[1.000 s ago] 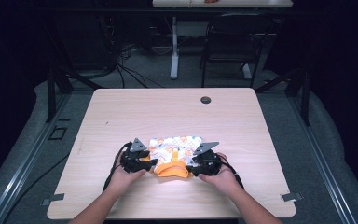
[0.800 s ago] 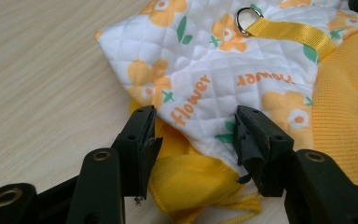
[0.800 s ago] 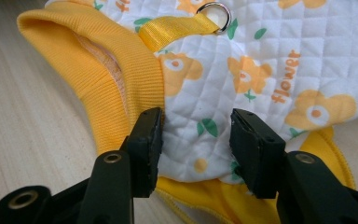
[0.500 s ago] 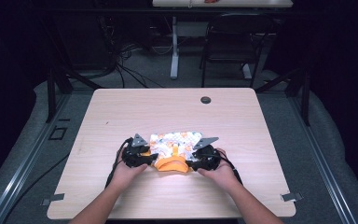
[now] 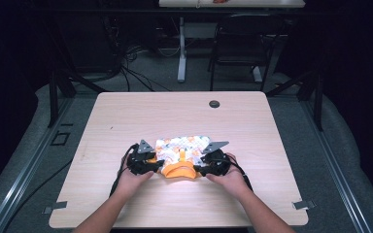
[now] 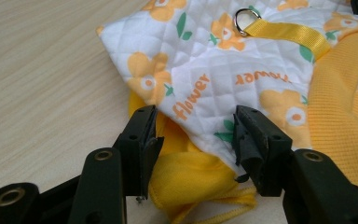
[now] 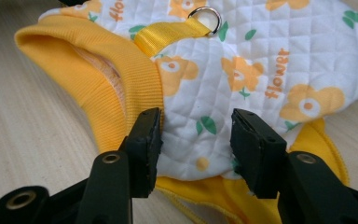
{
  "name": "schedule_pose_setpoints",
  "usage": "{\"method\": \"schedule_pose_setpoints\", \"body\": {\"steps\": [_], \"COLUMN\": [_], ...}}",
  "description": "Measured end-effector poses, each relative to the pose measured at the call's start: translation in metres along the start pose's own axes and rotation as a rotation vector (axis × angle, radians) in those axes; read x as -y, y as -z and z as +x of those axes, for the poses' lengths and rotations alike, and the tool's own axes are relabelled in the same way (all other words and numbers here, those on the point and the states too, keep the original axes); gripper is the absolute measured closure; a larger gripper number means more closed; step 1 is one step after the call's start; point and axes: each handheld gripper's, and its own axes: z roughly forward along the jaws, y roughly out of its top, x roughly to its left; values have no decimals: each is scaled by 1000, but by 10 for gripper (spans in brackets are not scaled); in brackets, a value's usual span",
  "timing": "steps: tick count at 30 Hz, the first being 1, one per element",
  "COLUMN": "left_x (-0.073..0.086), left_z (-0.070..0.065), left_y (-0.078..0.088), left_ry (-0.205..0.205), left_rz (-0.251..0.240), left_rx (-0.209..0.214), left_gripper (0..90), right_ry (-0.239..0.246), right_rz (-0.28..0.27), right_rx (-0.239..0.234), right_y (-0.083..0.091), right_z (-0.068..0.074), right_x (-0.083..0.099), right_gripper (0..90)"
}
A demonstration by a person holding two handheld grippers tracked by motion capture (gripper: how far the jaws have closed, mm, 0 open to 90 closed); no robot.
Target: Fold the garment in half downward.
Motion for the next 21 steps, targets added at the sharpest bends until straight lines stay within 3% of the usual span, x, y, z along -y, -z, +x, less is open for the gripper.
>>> {"method": "schedule_pose_setpoints", "body": {"steps": [8, 14, 21], "left_x": [-1, 5, 21], "left_z": [-12, -17, -15], "left_y": [25, 43, 73], "left_ry": [-18, -25, 25], "left_rz": [-47, -79, -130], "left_rx": [64, 73, 89], "left_gripper": [501, 502, 501], "right_ry": [26, 67, 69], "right_rz": [-36, -58, -84], "right_rx": [9, 29, 41], "right_y": [26, 48, 70], "right_z": [11, 24, 37], "right_x": [1, 4, 16], "right_gripper": [522, 520, 518]}}
